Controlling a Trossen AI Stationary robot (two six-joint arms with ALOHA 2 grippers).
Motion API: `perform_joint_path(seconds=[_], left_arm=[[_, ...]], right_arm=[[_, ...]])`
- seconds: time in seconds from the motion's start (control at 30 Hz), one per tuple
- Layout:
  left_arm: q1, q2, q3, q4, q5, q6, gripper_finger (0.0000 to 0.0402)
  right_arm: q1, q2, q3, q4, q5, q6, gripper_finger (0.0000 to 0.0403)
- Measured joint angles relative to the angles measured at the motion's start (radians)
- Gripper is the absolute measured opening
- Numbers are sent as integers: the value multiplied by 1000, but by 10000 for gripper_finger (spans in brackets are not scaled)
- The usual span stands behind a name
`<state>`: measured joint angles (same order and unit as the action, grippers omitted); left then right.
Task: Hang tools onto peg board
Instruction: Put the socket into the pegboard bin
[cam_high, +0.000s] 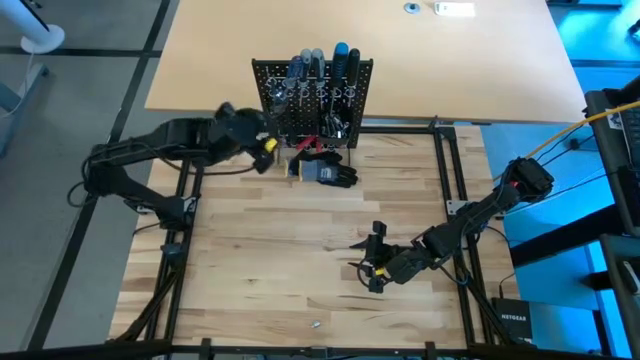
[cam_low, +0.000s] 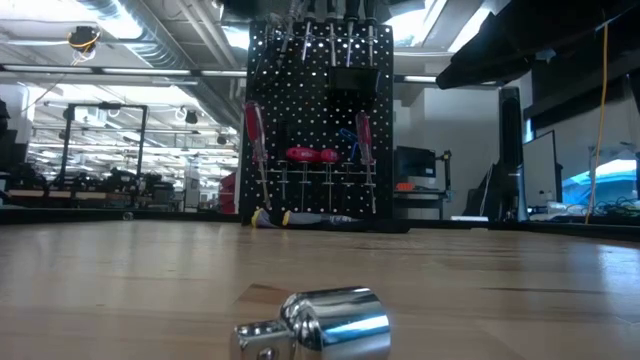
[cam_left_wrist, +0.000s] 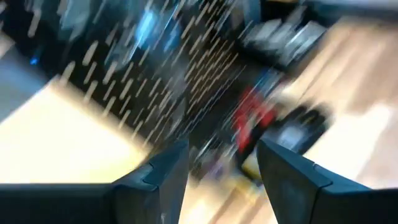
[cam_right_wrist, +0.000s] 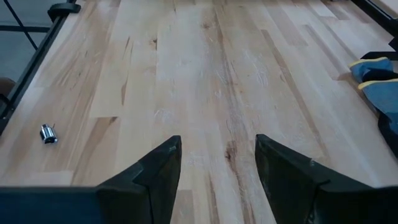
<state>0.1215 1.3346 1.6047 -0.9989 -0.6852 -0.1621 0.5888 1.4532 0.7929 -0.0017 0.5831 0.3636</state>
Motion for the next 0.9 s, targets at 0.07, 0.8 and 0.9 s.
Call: perform_joint_path(seconds=[0.07, 0.8, 0.9], left_arm=[[23, -1, -3, -132, -34, -83, 180], [529, 82, -479, -81, 35, -192, 180], [589, 115, -508, -56, 45, -167, 180]], right_arm=[[0, 0, 0, 1, 0, 10, 202], [0, 0, 0, -1, 0, 24, 202], [0, 0, 0, -2, 0, 24, 202]])
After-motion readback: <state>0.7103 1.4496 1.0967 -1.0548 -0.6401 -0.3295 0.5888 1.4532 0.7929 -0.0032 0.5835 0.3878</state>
